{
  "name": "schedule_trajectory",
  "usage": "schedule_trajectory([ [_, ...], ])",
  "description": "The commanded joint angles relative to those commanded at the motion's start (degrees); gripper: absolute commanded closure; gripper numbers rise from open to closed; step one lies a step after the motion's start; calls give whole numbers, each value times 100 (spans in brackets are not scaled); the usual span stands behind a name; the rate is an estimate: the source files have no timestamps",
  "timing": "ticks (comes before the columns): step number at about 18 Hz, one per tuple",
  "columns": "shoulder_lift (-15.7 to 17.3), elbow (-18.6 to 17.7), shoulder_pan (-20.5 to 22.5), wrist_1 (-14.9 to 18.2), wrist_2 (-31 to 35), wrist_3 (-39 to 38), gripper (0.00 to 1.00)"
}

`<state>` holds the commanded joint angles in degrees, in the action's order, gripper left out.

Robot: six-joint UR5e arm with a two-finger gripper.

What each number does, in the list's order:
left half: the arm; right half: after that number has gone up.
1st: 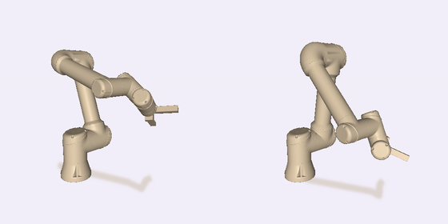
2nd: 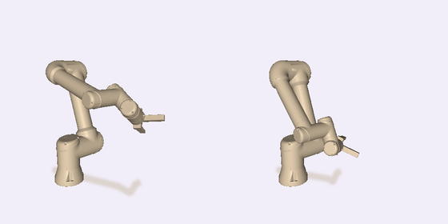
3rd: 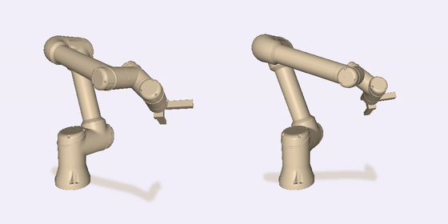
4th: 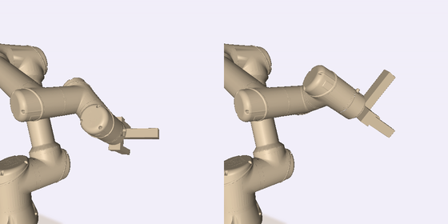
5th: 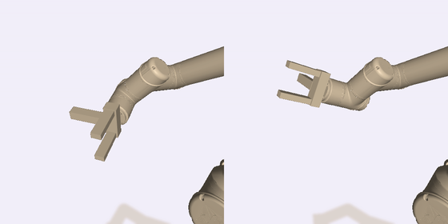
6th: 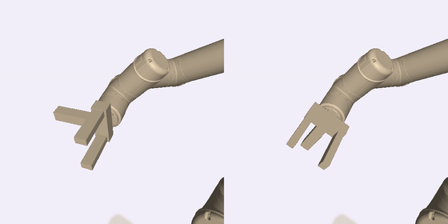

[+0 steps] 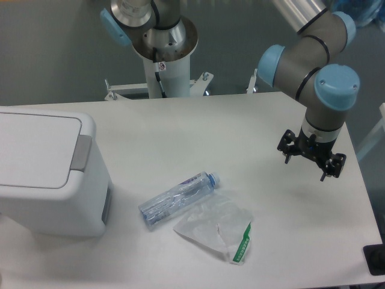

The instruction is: Open the trash can

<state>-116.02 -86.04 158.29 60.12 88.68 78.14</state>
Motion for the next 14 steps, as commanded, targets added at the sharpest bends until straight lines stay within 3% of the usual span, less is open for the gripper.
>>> schedule_trajectory([
  [9, 26, 78, 131, 79, 44, -316, 0],
  [14, -26, 579, -61, 833, 79, -930, 0],
])
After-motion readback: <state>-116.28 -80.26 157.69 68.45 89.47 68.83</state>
